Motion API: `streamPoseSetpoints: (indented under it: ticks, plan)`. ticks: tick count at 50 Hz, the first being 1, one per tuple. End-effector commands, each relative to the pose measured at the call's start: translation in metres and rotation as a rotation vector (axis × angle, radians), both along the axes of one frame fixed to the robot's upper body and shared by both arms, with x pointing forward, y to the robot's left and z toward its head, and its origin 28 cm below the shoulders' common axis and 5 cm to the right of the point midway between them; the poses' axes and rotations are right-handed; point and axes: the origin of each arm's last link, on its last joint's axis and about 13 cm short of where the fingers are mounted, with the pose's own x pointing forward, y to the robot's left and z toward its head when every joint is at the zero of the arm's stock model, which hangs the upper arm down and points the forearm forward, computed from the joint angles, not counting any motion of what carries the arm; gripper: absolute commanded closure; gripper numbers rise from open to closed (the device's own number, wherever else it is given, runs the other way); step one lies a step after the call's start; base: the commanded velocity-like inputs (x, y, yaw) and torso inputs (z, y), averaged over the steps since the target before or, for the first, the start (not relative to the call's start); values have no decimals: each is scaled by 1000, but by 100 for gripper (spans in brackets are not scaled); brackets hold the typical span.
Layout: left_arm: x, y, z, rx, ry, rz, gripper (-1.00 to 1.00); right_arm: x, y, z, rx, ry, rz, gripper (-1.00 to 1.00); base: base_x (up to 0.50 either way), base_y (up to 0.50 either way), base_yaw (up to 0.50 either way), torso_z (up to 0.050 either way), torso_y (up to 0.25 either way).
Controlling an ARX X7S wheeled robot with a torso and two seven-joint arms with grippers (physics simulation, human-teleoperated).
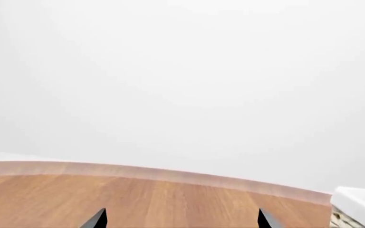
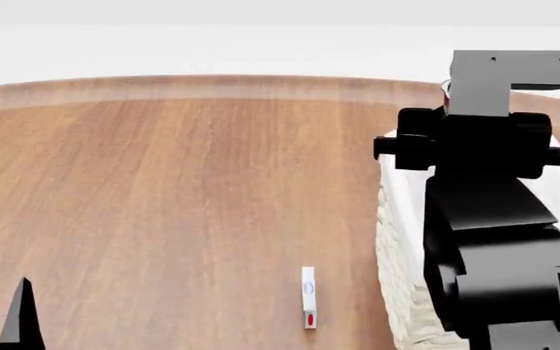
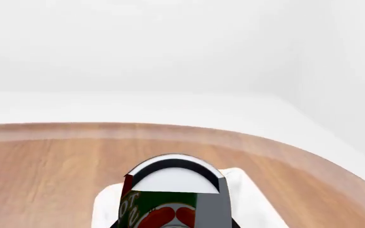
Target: Pick up the tomato sauce, and put it in the basket.
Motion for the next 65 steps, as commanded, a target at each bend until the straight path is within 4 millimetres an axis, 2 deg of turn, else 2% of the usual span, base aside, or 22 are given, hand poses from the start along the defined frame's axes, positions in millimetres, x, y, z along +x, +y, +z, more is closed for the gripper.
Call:
streamPoseSetpoints:
  ticks: [1, 15, 49, 50, 65]
  plan:
    - [0, -1, -3, 3, 6, -1, -100, 12, -12, -11, -7, 83, -51, 100, 0, 0, 0, 0, 0]
    - [1, 1, -6, 3, 10, 2, -100, 23, -19, -28, 13, 164, -90, 100, 0, 0, 0, 0, 0]
    - [1, 1, -10, 0, 16, 0, -100, 31, -30, -37, 28, 258, -127, 100, 0, 0, 0, 0, 0]
    - [0, 1, -10, 0, 17, 0, -100, 31, -30, -38, 28, 265, -124, -100, 0, 0, 0, 0, 0]
    - [-1, 0, -12, -1, 22, -5, -100, 28, -23, -22, -2, 189, -116, -100, 0, 0, 0, 0, 0]
